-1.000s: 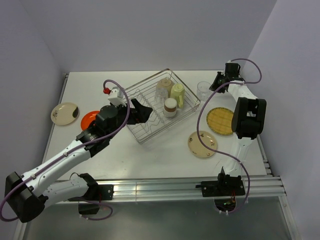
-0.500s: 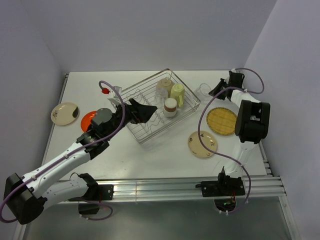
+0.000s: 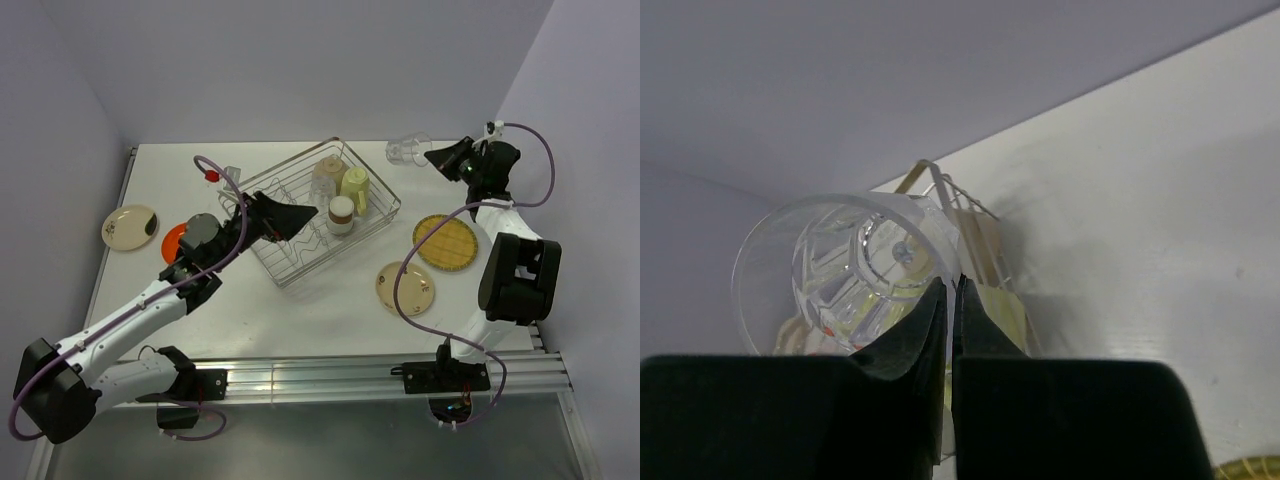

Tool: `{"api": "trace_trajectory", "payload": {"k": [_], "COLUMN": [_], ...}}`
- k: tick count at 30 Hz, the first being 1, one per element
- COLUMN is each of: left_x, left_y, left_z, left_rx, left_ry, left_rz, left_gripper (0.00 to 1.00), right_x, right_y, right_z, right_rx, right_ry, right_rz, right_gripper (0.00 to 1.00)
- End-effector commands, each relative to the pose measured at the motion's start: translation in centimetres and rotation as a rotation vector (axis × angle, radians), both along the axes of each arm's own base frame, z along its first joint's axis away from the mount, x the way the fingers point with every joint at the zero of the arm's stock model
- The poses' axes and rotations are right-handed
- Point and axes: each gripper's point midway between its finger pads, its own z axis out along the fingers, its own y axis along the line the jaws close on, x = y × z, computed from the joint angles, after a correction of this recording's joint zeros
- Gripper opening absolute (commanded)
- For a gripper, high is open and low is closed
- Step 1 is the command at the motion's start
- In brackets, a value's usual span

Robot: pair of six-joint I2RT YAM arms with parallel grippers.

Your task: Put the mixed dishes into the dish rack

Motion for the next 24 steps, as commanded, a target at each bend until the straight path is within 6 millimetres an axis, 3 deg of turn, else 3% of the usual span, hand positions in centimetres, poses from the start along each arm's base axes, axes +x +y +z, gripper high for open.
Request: {"api": "trace_trajectory", "payload": {"k": [1, 4, 7, 10, 11, 12, 14, 15, 17, 19, 24], "left_x": [-0.8, -0.7, -0.6, -0.9, -0.7, -0.8, -0.8, -0.9, -0.7, -0.6, -1.4], "left_y": [0.0, 0.2, 0.3, 0.6, 0.6, 0.6, 0.8, 0.8, 0.7, 0.8, 1.1], "left_z": [3.2, 4.1, 4.7, 6.3, 6.7, 7.1, 7.3, 7.4, 6.8, 6.4, 6.3], "left_rx": [-0.094, -0.136, -0.192, -0.301, -0.336, -0.378, -0.405, -0.423, -0.409, -0.391, -0.361], "left_ry": [-0.069, -0.080, -0.063, -0.064, -0.067, -0.032, -0.042, -0.020, -0.008, 0.001, -0.013], "left_rz": [-0.055, -0.071, -0.105, -0.175, -0.195, -0.226, -0.277, -0.299, -0.326, -0.336, -0.379], "left_gripper": [0.99, 0.99, 0.99, 0.99, 0.99, 0.99, 0.99, 0.99, 0.99, 0.99, 0.99], "right_x": [-0.4, -1.4, -3.7, -7.4, -8.3, -10.3, -12.0, -13.9, -15.2, -17.6, -21.5], "right_y": [1.5, 3.3, 6.2, 10.2, 11.1, 12.6, 13.9, 15.0, 15.9, 17.2, 18.4], "right_z": [7.4, 10.1, 13.0, 15.2, 15.1, 16.2, 15.9, 17.1, 16.8, 18.1, 20.1], "right_rx": [0.043, 0.078, 0.073, 0.017, -0.015, -0.053, -0.149, -0.192, -0.277, -0.318, -0.417], "right_ry": [-0.211, -0.290, -0.391, -0.515, -0.543, -0.596, -0.678, -0.741, -0.797, -0.872, -1.038], "right_rz": [0.087, 0.187, 0.328, 0.518, 0.556, 0.616, 0.656, 0.687, 0.707, 0.748, 0.758], "right_gripper": [0.00, 0.00, 0.00, 0.00, 0.00, 0.00, 0.00, 0.00, 0.00, 0.00, 0.00]}}
